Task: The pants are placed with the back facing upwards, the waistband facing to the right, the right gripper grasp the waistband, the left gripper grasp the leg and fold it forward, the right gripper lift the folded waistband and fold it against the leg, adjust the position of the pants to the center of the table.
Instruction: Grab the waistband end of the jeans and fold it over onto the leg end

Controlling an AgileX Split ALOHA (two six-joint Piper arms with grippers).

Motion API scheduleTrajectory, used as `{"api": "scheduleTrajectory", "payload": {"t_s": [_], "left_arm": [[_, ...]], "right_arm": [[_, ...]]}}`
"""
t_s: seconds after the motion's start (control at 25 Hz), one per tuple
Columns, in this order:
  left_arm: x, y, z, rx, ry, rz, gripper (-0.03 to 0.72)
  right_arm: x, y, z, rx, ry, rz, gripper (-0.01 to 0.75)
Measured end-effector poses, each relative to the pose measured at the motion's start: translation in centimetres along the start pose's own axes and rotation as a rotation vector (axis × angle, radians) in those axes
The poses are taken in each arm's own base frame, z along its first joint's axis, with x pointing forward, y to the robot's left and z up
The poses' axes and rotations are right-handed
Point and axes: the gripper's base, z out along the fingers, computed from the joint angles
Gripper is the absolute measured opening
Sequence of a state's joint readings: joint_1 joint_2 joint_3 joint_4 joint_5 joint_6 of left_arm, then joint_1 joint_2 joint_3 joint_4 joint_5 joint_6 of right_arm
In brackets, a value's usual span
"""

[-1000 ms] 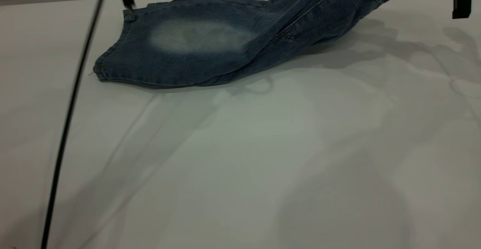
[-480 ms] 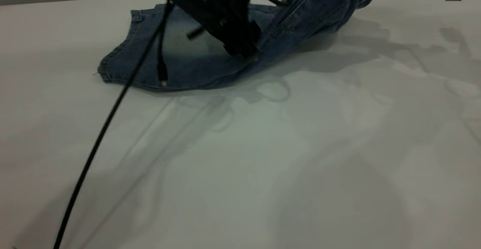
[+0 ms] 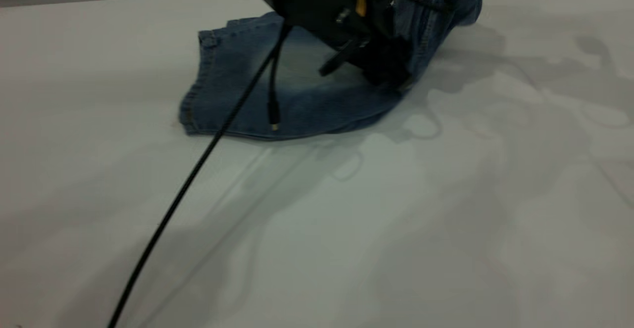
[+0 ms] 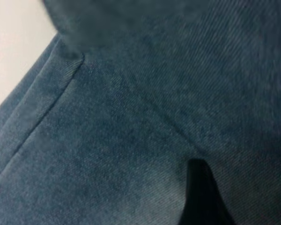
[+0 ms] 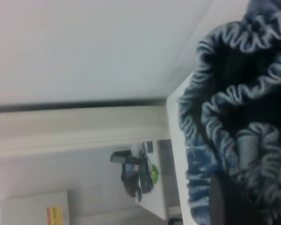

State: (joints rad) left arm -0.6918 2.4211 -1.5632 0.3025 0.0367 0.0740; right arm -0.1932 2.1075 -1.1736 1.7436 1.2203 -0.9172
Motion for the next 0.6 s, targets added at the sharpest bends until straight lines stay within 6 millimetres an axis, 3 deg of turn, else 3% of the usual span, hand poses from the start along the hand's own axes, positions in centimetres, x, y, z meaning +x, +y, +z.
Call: {"api": "scheduleTrajectory", "payload": {"t_s": [0.36,0.6], "left_arm": [[-0.2,-0.3,0.1,0.003,-0.005,0.005,0.396],[-0.6,0.2,-0.8,-0.005,0.027,0.017,0.395]], "right_arm": [[1.9,3.6,1.9,-0.029,0.064,-0.031,0.108],[2.0,3.8,2.0,-0.041,0.068,-0.046,0.105]]}}
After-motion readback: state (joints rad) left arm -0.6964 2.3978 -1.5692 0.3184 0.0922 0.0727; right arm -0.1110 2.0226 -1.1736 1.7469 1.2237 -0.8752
